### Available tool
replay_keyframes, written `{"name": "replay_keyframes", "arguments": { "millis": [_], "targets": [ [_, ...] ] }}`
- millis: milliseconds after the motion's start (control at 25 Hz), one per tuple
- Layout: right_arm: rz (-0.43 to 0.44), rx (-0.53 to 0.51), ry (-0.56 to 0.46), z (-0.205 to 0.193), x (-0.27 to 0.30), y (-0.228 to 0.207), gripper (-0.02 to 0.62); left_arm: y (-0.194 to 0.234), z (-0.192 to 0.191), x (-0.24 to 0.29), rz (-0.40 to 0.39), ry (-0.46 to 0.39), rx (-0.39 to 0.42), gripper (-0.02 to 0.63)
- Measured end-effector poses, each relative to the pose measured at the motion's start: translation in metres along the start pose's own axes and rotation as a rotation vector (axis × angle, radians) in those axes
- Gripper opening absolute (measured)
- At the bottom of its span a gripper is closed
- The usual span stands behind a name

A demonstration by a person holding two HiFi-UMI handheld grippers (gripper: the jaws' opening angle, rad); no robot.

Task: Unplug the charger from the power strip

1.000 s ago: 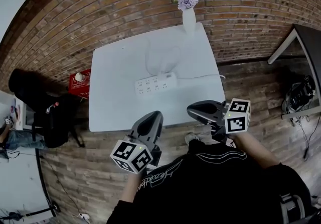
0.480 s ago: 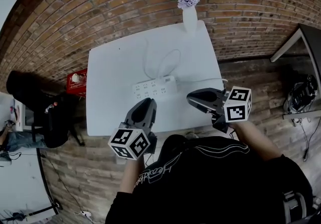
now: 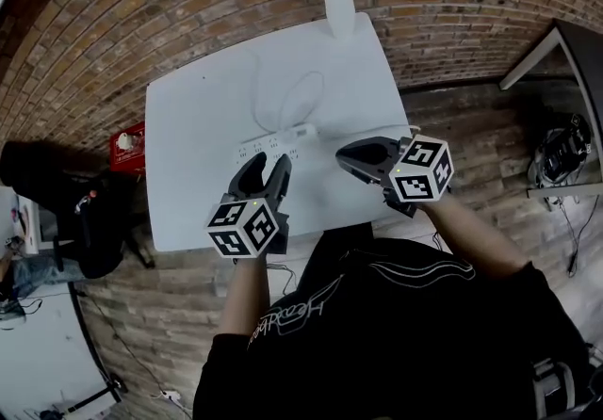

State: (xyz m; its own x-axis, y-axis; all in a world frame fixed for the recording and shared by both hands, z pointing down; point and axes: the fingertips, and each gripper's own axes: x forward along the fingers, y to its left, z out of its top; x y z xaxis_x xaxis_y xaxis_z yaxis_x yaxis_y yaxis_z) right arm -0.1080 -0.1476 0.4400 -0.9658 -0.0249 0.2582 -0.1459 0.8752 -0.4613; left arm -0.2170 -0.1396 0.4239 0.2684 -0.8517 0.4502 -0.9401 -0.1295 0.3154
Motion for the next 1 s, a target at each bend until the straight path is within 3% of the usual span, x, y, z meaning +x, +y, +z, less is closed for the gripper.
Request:
{"name": "replay_keyframes", "arguments": {
  "millis": [360, 400, 480, 760, 1000],
  "targets": [
    [-0.083, -0.137, 0.076, -0.019, 0.039, -0.041, 0.002, 0.035, -0.024, 0.061, 0.049, 0.072, -0.044, 0.238],
    [-0.094, -0.138, 0.078, -0.021, 0.043, -0.046, 0.011, 0.037, -0.026, 0.066, 0.049, 0.079, -0.047, 0.239],
    [-0.113, -0.13, 0.088, -0.026, 0.053, -0.054, 0.103, 0.04, -0.03, 0.075, 0.053, 0.088, -0.053, 0.244],
    [-0.202, -0.105, 0.13, -0.041, 0.082, -0.088, 0.146, 0.047, -0.036, 0.096, 0.086, 0.097, -0.058, 0.244],
    [-0.245, -0.184, 0.202, -0.052, 0.098, -0.104, 0.153, 0.055, -0.037, 0.103, 0.114, 0.089, -0.076, 0.238]
  ]
}}
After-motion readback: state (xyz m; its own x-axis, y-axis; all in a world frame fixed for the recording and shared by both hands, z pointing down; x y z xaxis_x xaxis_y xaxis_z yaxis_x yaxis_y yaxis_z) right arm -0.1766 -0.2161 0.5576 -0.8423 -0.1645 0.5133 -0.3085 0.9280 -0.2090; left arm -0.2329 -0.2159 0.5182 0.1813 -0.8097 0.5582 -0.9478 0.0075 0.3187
